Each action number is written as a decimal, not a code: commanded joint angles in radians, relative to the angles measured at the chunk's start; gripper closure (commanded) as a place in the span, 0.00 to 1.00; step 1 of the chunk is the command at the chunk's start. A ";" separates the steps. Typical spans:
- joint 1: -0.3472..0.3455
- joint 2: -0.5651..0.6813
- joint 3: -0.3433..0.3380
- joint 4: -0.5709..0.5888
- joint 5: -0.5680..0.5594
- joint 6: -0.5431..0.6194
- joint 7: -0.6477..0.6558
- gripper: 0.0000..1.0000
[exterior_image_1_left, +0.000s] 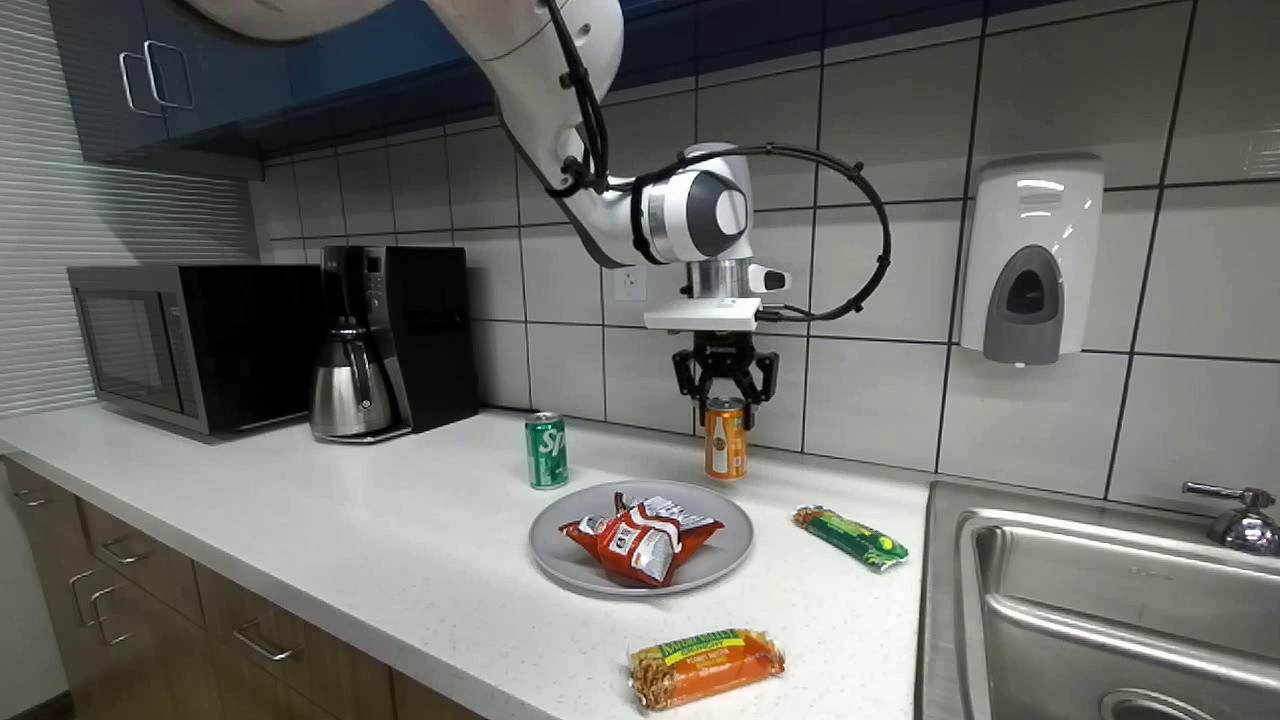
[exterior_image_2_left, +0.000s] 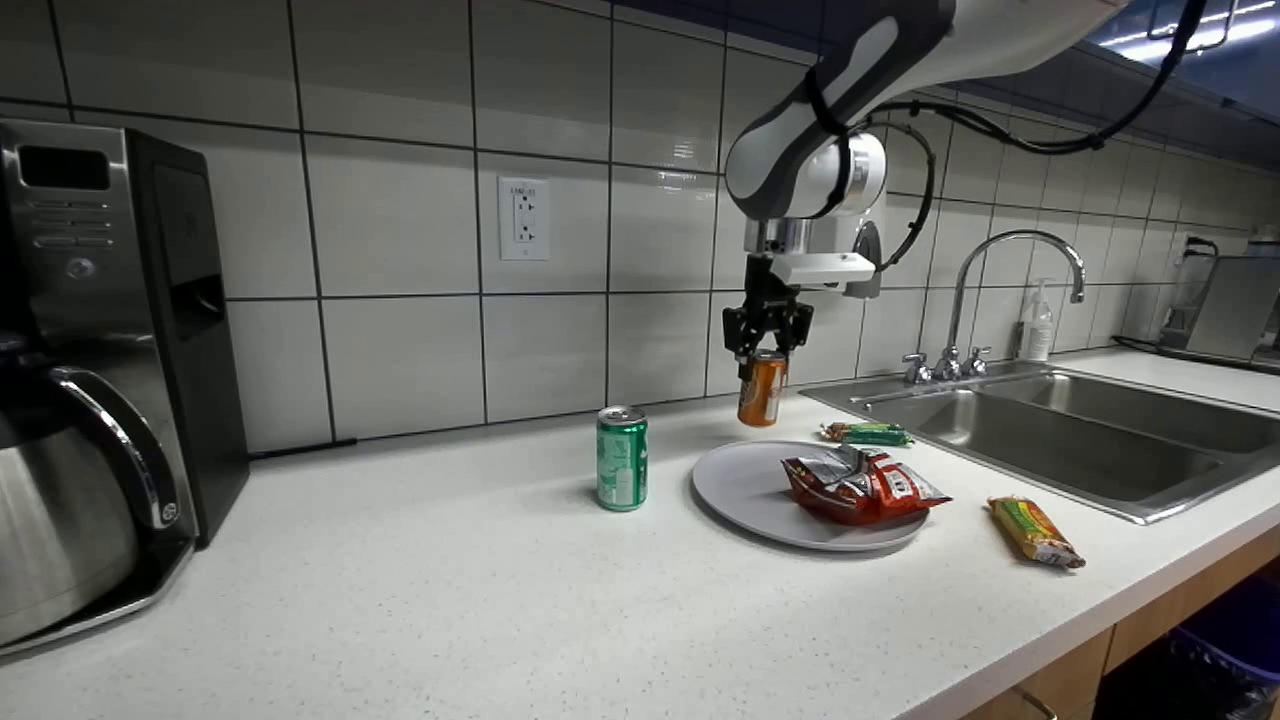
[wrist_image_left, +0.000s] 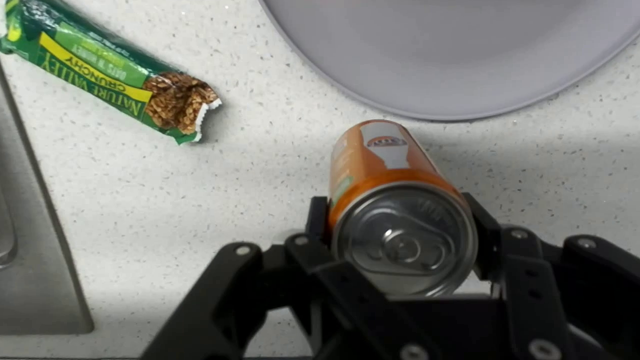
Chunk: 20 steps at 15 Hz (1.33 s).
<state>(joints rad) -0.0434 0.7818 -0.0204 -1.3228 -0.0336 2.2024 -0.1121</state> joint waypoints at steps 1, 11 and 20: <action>-0.020 0.058 0.016 0.113 0.012 -0.074 -0.028 0.62; -0.033 0.156 0.014 0.256 0.011 -0.142 -0.028 0.62; -0.034 0.213 0.012 0.349 0.009 -0.183 -0.024 0.01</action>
<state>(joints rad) -0.0632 0.9673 -0.0204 -1.0514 -0.0336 2.0704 -0.1122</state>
